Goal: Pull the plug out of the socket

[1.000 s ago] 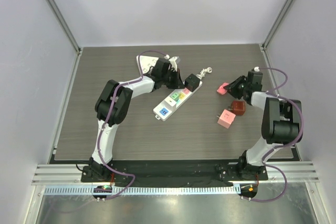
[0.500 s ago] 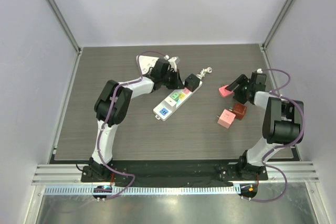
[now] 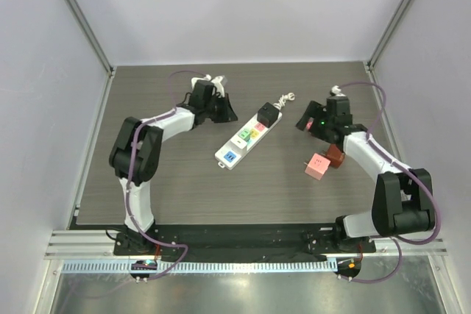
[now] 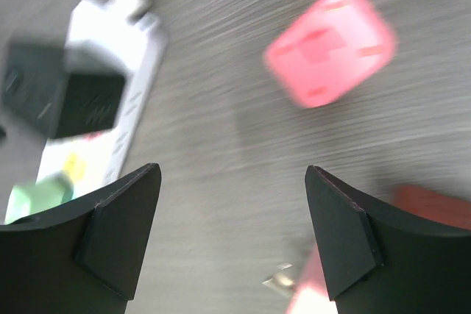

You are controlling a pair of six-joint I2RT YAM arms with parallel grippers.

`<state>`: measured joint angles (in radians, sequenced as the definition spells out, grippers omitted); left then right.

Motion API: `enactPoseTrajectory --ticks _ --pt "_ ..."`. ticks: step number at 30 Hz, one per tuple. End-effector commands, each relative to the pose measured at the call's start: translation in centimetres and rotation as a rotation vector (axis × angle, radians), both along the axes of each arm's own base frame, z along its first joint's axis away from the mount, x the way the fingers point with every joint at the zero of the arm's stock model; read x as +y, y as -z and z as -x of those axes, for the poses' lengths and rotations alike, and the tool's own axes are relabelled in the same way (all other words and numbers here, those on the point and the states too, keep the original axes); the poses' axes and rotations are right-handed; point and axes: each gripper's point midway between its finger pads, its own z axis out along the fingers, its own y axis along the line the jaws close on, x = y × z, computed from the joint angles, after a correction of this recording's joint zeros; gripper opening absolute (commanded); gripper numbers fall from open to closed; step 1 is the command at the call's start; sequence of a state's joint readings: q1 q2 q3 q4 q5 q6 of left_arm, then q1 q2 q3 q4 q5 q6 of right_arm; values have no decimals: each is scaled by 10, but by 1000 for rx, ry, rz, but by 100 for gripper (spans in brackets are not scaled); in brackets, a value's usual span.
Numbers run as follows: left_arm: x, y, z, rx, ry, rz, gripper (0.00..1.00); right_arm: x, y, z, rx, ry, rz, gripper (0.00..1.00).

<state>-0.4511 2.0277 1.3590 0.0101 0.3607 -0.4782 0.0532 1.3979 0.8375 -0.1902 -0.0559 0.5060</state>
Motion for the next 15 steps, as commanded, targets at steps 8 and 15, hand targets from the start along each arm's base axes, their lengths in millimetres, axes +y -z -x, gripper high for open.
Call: enactPoseTrajectory --ticks 8,15 --pt "49 -26 58 -8 -134 153 6 135 -45 30 -98 -408 23 86" --pt "60 -30 86 -58 -169 235 4 208 -39 57 -85 -595 59 86"
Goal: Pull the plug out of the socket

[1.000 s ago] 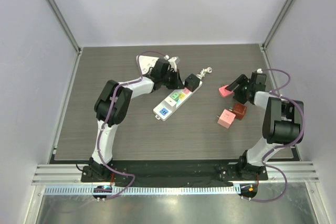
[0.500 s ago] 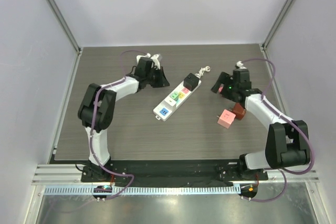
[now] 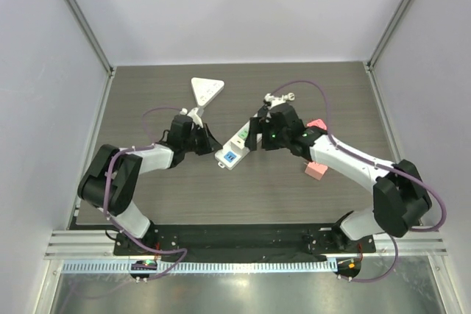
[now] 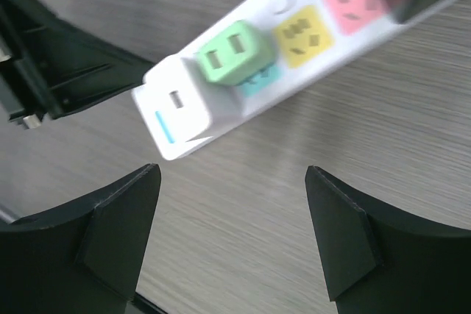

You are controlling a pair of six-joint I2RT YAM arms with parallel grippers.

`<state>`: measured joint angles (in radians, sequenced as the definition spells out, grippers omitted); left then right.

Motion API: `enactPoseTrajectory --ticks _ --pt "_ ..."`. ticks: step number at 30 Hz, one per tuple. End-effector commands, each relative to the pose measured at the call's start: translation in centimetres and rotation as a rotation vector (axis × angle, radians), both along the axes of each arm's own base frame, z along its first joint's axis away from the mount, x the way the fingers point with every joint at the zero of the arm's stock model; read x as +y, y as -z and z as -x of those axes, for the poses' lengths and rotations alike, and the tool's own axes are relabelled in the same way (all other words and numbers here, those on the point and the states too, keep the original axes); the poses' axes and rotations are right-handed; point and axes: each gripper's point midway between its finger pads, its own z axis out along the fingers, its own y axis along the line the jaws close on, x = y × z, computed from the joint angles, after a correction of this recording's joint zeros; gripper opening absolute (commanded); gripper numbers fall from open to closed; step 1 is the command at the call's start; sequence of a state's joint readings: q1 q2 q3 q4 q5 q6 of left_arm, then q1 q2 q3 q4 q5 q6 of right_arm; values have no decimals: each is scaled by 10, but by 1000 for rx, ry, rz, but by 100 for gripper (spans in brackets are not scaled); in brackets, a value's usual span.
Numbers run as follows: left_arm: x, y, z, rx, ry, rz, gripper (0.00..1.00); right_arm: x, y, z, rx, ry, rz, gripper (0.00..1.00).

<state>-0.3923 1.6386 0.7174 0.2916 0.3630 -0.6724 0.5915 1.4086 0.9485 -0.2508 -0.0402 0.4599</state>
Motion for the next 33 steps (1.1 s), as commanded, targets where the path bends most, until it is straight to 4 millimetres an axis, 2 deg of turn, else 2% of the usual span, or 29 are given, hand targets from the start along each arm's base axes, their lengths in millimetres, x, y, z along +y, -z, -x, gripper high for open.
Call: enactPoseTrajectory --ticks 1,2,4,5,7,8,15,25,29,33 --pt "-9 -46 -15 -156 -20 106 4 31 -6 1 -30 -68 26 85" --pt "-8 -41 -12 -138 -27 110 2 34 -10 -6 -48 -55 45 84" --pt "-9 -37 -11 -125 -25 125 1 42 3 -3 -30 -77 111 82" --pt "-12 -37 -9 -120 -20 146 1 48 -4 -7 -55 -82 123 82" --pt "-14 -33 -8 -104 -12 163 1 47 5 -12 -61 -80 198 81" --pt "-15 -34 -9 -110 -13 171 1 52 1 -16 -75 -83 202 81" --pt "-17 -31 -5 -91 -5 187 0 54 14 -29 -73 -118 294 76" --pt "-32 -18 12 -39 26 189 0 66 23 -23 -51 -197 273 63" --pt "-37 -15 17 -41 39 174 0 70 28 -16 -33 -226 245 60" --pt "-32 -12 16 -35 5 141 0 72 28 -13 -33 -232 226 60"
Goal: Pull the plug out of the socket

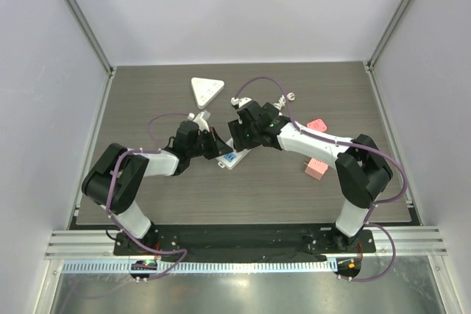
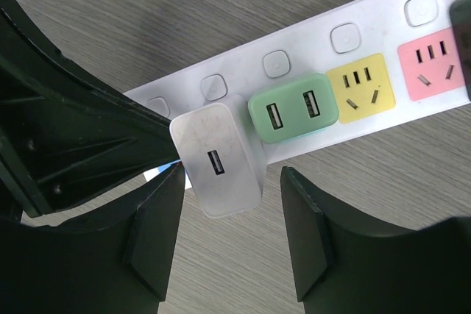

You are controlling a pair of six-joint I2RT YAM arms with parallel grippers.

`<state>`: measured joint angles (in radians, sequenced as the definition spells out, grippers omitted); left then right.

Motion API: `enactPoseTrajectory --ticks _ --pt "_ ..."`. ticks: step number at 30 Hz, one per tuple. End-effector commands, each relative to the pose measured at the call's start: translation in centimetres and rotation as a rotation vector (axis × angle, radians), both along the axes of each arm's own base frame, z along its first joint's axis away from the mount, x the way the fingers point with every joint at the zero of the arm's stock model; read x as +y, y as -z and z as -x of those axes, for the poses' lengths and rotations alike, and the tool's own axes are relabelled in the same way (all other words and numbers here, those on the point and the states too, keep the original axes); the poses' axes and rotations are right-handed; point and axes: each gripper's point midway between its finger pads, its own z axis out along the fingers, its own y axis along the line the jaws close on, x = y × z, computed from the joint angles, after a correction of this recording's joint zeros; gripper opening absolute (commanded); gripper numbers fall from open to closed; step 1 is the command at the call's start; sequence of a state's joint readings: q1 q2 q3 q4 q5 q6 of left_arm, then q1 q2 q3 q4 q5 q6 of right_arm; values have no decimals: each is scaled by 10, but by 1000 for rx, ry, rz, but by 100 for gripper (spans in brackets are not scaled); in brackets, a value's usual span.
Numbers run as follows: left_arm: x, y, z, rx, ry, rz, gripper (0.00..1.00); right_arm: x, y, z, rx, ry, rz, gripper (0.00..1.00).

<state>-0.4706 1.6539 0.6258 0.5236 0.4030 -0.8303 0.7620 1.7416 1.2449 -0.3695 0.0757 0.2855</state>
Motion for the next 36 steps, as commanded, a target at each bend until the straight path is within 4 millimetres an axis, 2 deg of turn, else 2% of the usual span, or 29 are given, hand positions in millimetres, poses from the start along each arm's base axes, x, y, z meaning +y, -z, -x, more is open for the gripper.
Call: enactPoseTrajectory --ticks 1,4,10,19,23,29,31,32,36 --pt "6 -2 -6 -29 -42 -27 0 7 -7 -1 -21 -23 -36 60" --pt "12 0 -6 -21 -80 -43 0 8 -3 -1 -18 -28 -33 60" --pt "11 4 -2 1 -74 -42 0 13 2 -2 -16 -33 -30 60" --pt "11 10 -2 23 -78 -61 0 25 12 -1 -30 -56 3 53" --pt "12 14 -2 34 -82 -82 0 30 9 -5 -48 -55 2 51" --pt "10 16 -2 45 -80 -102 0 31 2 -11 -85 -52 7 36" --pt "10 18 -1 53 -82 -110 0 31 -3 -13 -105 -49 2 19" --pt "11 19 -1 56 -84 -111 0 31 -5 -14 -114 -56 0 2" --pt "12 22 -2 70 -92 -123 0 30 -14 -17 -153 -50 -9 1"
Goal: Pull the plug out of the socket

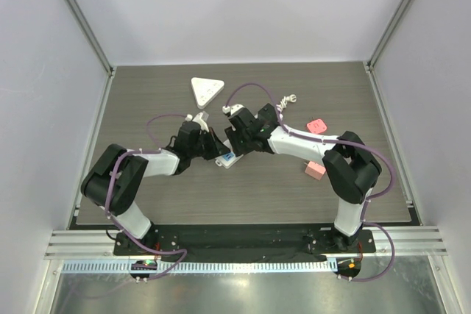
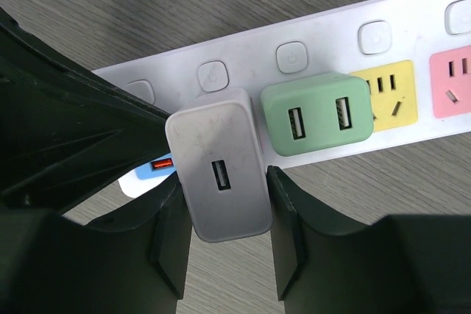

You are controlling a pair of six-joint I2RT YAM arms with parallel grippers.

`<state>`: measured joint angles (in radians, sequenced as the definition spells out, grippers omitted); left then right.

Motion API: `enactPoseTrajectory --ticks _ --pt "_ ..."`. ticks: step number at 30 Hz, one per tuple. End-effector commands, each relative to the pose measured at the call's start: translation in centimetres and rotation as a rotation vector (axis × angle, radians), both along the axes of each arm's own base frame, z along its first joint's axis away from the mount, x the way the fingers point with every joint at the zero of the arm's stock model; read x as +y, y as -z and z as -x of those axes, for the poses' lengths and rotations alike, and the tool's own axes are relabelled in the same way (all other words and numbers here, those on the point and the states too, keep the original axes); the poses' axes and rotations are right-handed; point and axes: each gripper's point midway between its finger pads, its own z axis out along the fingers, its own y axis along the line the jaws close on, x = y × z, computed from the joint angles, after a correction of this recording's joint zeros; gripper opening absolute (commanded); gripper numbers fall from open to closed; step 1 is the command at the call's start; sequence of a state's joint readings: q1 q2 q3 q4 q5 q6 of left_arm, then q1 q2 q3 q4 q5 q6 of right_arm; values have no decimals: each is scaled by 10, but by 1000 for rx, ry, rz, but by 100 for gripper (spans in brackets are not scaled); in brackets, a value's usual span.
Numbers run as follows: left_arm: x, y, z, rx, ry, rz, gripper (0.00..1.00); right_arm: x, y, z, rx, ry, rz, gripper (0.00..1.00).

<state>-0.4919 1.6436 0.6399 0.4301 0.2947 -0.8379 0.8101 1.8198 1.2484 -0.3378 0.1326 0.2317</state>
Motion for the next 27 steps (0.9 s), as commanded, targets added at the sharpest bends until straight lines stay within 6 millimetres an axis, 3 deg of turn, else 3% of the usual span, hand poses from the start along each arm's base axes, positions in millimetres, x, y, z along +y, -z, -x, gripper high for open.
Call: enactPoseTrajectory --ticks 1,9,17,21,23,24,26,27 --pt "4 11 0 36 -20 -52 0 19 -42 -20 -137 0 -101 1" --pt "3 26 -5 96 -39 -134 0 30 -72 -11 -188 -9 -157 1" --pt "5 29 -5 96 -51 -163 0 23 -130 -13 -285 74 -265 1" --pt "3 29 -5 98 -42 -162 0 22 -147 -11 -290 88 -296 1" --pt "2 28 -4 94 -36 -156 0 15 -147 -10 -284 120 -287 1" --pt "0 24 -4 80 -25 -141 0 9 -156 -8 -299 144 -298 1" --pt "-2 23 -1 62 -2 -125 0 -13 -154 -8 -318 224 -264 1" --pt "-5 16 -2 35 5 -102 0 -25 -164 -6 -338 259 -278 1"
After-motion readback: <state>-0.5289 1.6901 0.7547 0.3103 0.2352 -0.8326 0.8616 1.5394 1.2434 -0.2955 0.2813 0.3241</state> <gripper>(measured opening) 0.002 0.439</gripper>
